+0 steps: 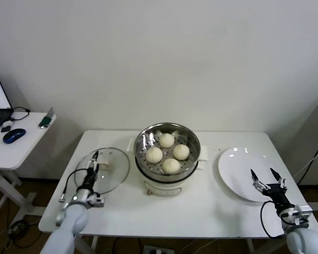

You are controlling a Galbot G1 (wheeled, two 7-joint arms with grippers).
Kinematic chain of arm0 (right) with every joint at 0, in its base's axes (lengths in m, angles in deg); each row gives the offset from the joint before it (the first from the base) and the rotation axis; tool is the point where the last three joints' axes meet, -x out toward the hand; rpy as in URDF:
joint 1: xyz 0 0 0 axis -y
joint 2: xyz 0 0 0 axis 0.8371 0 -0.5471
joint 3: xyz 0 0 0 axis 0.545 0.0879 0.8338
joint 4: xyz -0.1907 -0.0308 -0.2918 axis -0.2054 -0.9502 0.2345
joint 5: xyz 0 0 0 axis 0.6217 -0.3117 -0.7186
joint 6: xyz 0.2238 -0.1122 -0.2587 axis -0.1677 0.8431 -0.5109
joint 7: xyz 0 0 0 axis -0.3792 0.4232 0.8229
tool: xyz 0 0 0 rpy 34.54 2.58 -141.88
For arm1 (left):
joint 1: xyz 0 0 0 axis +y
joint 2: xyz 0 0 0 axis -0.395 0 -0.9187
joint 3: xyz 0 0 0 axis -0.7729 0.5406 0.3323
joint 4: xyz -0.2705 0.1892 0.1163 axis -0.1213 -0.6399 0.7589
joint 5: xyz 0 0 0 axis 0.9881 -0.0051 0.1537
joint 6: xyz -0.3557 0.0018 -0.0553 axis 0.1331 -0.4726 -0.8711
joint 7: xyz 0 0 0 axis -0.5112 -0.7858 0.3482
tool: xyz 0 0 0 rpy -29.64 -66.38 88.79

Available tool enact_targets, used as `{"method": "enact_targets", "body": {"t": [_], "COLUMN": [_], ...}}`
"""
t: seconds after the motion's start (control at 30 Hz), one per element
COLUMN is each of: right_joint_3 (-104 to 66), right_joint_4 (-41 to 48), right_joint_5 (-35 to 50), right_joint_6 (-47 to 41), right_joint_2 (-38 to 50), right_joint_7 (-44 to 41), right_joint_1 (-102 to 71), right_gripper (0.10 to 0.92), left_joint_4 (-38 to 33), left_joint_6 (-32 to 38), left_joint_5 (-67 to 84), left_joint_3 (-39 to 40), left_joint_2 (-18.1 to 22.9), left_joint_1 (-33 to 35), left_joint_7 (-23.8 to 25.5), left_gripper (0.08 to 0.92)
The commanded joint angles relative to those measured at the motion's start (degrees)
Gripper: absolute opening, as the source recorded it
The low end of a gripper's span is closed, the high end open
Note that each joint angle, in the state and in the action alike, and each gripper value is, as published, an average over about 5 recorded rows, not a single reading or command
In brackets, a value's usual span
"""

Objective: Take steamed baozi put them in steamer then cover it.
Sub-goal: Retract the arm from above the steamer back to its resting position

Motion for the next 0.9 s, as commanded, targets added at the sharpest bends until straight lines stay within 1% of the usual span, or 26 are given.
{"method": "enact_targets", "body": {"t": [0.03,0.3,0.67,0.77,0.9], "right_joint_3": [0.16,0.83,1.04,1.13,1.16], "right_joint_4": [0.26,0.65,1.43,1.57,1.84], "right_joint_5": [-1.05,-2.04,-3.38,-3.85,-4.22], "right_joint_6": [0.14,0.39,0.99,1.15,1.32], "right_joint_2": [-0.39,-0.64,-1.49,-1.72,-2.08], "right_joint_7": [-0.13,-0.20,-0.57,-0.65,-0.73], "right_joint_1": [0.74,1.34,1.92,2.05,2.31], "right_gripper": [0.823,0.823,0.823,0.823,0.823], "left_joint_4": [4.44,5.27,5.76,5.85,5.74], "left_joint_6": [0.50,0.30,0.51,0.60,0.80], "left_joint_5": [-0.33,0.32,2.46,2.91,3.17], "left_joint_3": [0.68,1.17,2.46,2.62,2.65], "left_joint_2": [0.39,0.87,0.69,0.72,0.71], "left_joint_1": [-3.52,-5.20,-5.56,-5.53,-5.37], "left_joint_7": [-0.19,-1.67,-0.71,-0.52,-0.44], "left_gripper": [0.823,0.823,0.817,0.763,0.645]}}
